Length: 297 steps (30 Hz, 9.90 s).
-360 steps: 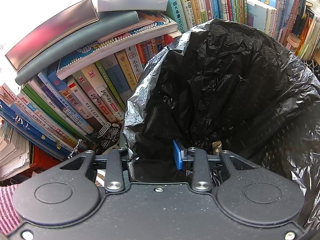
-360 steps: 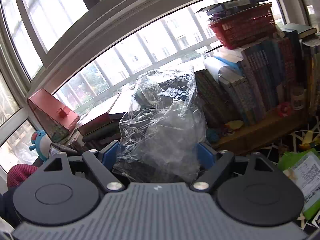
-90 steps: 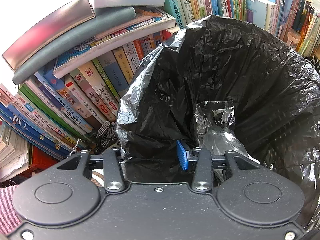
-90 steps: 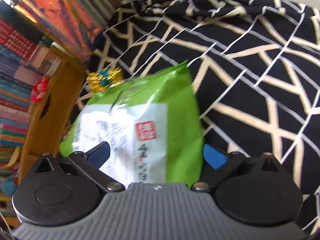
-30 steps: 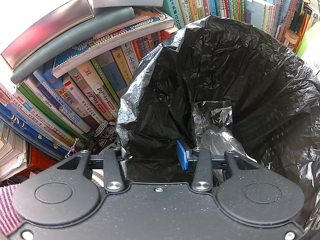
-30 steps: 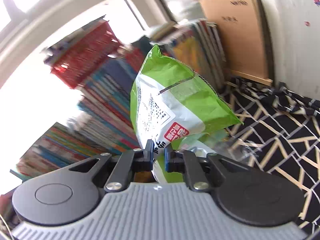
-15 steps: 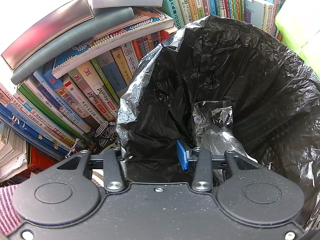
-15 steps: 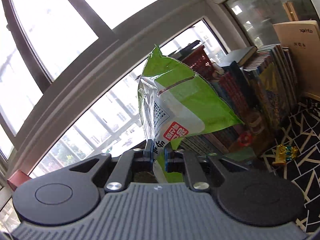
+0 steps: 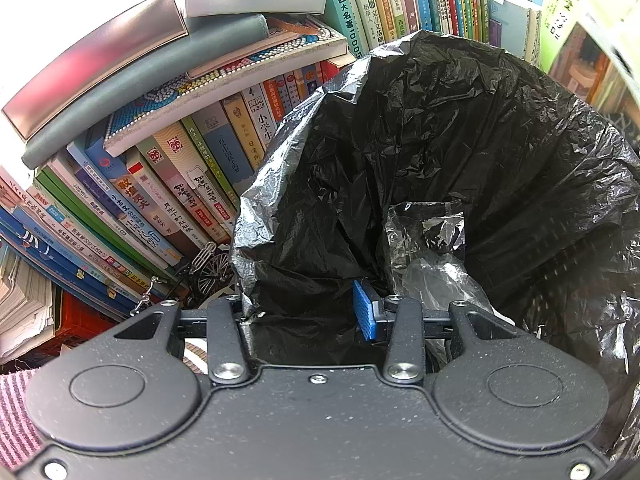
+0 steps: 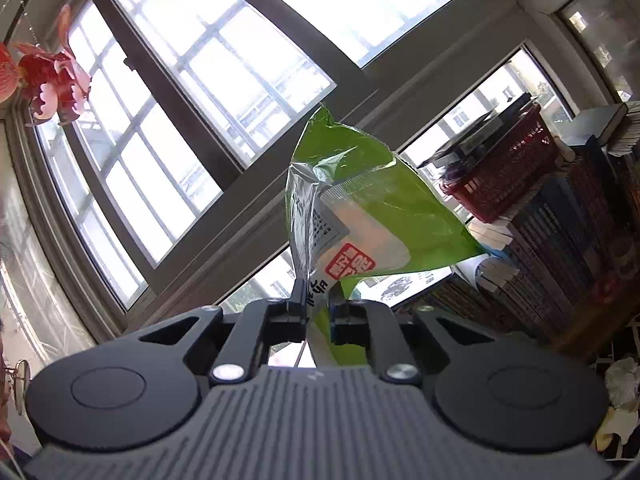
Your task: Collect trash
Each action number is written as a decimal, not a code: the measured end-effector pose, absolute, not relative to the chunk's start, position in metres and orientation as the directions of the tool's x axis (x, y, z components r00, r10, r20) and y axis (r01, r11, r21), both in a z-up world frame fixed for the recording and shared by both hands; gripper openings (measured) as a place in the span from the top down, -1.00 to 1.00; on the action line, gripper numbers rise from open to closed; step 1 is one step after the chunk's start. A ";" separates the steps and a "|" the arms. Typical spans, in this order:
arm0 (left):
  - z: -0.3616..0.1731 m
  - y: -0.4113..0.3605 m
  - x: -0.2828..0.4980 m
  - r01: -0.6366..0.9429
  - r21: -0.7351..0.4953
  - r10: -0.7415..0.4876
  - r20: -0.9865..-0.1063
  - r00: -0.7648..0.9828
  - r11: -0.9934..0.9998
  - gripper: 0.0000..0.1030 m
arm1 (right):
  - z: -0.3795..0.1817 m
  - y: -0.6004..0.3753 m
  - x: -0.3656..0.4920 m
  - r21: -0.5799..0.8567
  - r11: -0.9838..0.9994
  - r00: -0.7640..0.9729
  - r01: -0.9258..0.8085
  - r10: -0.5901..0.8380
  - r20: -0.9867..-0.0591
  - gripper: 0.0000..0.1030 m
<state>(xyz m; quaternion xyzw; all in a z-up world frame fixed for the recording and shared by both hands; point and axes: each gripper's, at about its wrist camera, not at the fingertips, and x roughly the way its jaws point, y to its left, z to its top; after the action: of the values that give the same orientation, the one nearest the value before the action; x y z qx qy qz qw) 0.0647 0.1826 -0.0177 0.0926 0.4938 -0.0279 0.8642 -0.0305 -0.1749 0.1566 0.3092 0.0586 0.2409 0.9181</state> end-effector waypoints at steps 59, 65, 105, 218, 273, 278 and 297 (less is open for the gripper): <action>-0.017 0.184 0.064 0.140 0.127 0.039 -0.860 0.509 0.982 0.24 | 0.059 -0.151 0.025 0.607 0.790 0.731 -0.082 0.462 -0.503 -0.74; -0.017 0.184 0.064 0.141 0.127 0.038 -0.860 0.509 0.982 0.24 | -0.005 -0.213 0.034 0.793 0.558 0.742 0.243 0.420 -0.523 -0.81; -0.018 0.186 0.064 0.143 0.124 0.035 -0.860 0.509 0.982 0.24 | 0.016 -0.065 0.076 0.502 0.862 0.488 -0.069 0.468 -0.737 0.87; -0.022 0.183 0.064 0.145 0.146 0.053 -0.862 0.504 0.979 0.20 | -0.112 -0.244 0.078 0.009 0.901 0.274 0.433 -0.122 -0.954 -0.32; -0.024 0.184 0.067 0.142 0.146 0.056 -0.865 0.498 0.979 0.20 | -0.153 -0.222 0.099 -0.047 0.951 0.280 0.307 -0.138 -0.950 0.32; -0.024 0.184 0.067 0.142 0.144 0.056 -0.866 0.497 0.979 0.20 | -0.149 -0.245 0.096 0.072 0.911 0.302 0.406 -0.060 -0.951 0.93; -0.024 0.183 0.066 0.140 0.144 0.057 -0.867 0.495 0.980 0.20 | -0.136 -0.283 0.087 -0.041 0.889 0.149 0.457 -0.121 -0.981 -0.35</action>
<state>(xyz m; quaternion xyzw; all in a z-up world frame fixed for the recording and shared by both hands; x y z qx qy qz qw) 0.0662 0.1832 -0.0238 0.0978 0.5020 -0.0241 0.8590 0.0873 -0.2835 -0.1355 0.1347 0.6228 -0.1938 0.7459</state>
